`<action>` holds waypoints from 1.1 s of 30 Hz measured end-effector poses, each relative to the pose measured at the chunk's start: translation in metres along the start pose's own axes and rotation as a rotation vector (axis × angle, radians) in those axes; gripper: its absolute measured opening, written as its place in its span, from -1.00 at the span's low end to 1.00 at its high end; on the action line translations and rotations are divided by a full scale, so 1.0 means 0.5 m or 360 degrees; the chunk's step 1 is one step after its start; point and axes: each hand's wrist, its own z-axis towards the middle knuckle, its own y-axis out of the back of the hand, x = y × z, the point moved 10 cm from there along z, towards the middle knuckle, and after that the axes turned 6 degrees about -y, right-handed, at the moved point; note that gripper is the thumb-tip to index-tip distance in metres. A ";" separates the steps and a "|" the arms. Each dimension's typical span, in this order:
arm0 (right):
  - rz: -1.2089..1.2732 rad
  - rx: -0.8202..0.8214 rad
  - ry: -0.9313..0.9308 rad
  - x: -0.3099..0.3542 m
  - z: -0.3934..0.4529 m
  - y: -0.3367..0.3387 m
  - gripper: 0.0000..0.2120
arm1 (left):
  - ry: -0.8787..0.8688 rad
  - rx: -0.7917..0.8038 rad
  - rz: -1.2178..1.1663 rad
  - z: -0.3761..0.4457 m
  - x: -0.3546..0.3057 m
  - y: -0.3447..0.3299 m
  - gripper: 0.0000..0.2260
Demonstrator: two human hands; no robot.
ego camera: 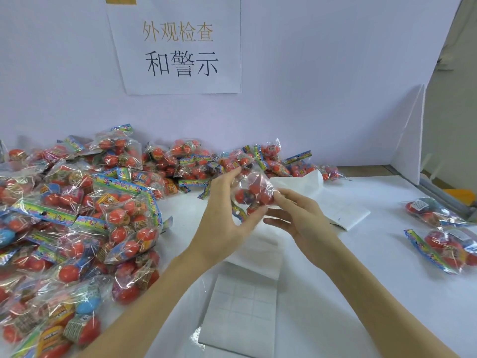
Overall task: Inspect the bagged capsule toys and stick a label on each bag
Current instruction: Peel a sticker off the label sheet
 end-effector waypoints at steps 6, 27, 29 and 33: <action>-0.0061 0.0087 -0.0083 -0.006 0.004 -0.005 -0.70 | 0.0790 -0.0365 -0.0833 -0.027 0.105 0.006 -0.64; 0.0127 -0.0013 -0.0010 0.003 -0.005 -0.005 -0.72 | 0.0794 -0.0229 -0.0890 -0.020 0.095 -0.007 -0.80; 0.0186 0.0010 -0.0050 -0.002 -0.002 -0.004 -0.72 | 0.0810 -0.0226 -0.0932 -0.024 0.097 -0.017 -0.80; 0.0039 0.0070 -0.0040 0.004 -0.003 -0.004 -0.68 | 0.0892 -0.0318 -0.0957 -0.032 0.111 -0.009 -0.80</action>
